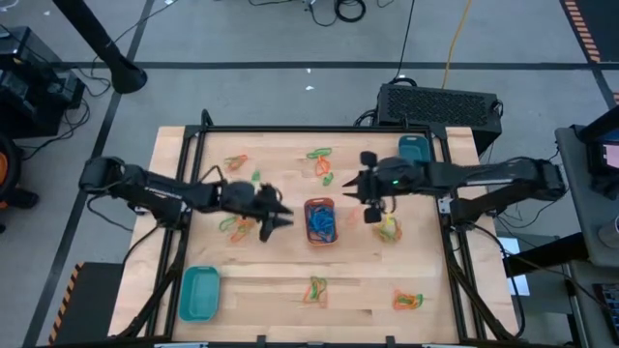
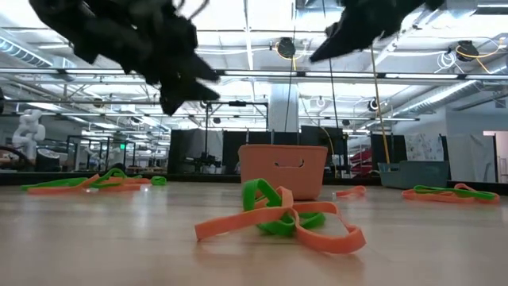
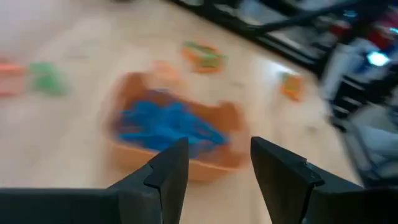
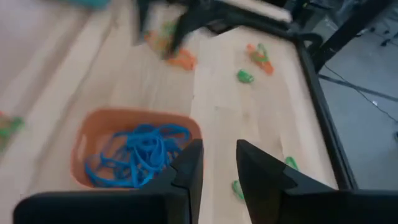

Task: Sort rubber bands into baskets
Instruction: Put the orange rubber band into the green bin

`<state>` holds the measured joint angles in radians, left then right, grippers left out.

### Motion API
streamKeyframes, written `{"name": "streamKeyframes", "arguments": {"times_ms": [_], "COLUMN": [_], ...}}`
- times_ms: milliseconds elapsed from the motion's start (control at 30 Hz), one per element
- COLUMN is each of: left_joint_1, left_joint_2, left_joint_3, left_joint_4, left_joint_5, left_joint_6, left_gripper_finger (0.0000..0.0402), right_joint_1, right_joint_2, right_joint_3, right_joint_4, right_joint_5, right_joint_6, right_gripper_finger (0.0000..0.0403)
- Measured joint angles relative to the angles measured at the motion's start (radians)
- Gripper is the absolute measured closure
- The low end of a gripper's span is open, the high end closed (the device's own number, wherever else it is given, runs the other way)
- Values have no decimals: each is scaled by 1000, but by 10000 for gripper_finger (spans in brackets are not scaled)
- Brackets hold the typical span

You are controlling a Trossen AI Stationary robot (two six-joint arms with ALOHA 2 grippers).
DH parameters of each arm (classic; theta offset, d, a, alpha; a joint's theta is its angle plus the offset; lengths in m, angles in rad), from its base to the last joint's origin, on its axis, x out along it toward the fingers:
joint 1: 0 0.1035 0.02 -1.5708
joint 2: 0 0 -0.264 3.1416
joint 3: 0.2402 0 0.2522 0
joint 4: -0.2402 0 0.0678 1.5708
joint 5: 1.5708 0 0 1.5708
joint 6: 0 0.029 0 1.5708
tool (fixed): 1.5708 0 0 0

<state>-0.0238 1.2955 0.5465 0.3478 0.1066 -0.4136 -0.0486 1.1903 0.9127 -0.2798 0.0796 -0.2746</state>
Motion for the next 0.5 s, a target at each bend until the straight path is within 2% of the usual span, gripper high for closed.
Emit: {"name": "streamKeyframes", "arguments": {"times_ms": [133, 267, 400, 500], "left_joint_1": [-183, -344, -401, -398], "left_joint_2": [30, 66, 76, 78], "left_joint_3": [16, 69, 121, 134], "left_joint_4": [78, 75, -2, -50], "left_joint_5": [-21, -206, -392, -426], "left_joint_6": [-1, 17, 53, 49], "left_gripper_finger": [222, 222, 222, 222], "right_joint_1": [6, 30, 69, 110], "right_joint_2": [-103, -181, -218, -217], "right_joint_3": [1, 1, 1, -10], "right_joint_4": [-75, -153, -196, -199], "right_joint_5": [0, 0, 1, 1], "right_joint_6": [123, 243, 349, 396], "right_gripper_finger": [314, 314, 314, 314]}}
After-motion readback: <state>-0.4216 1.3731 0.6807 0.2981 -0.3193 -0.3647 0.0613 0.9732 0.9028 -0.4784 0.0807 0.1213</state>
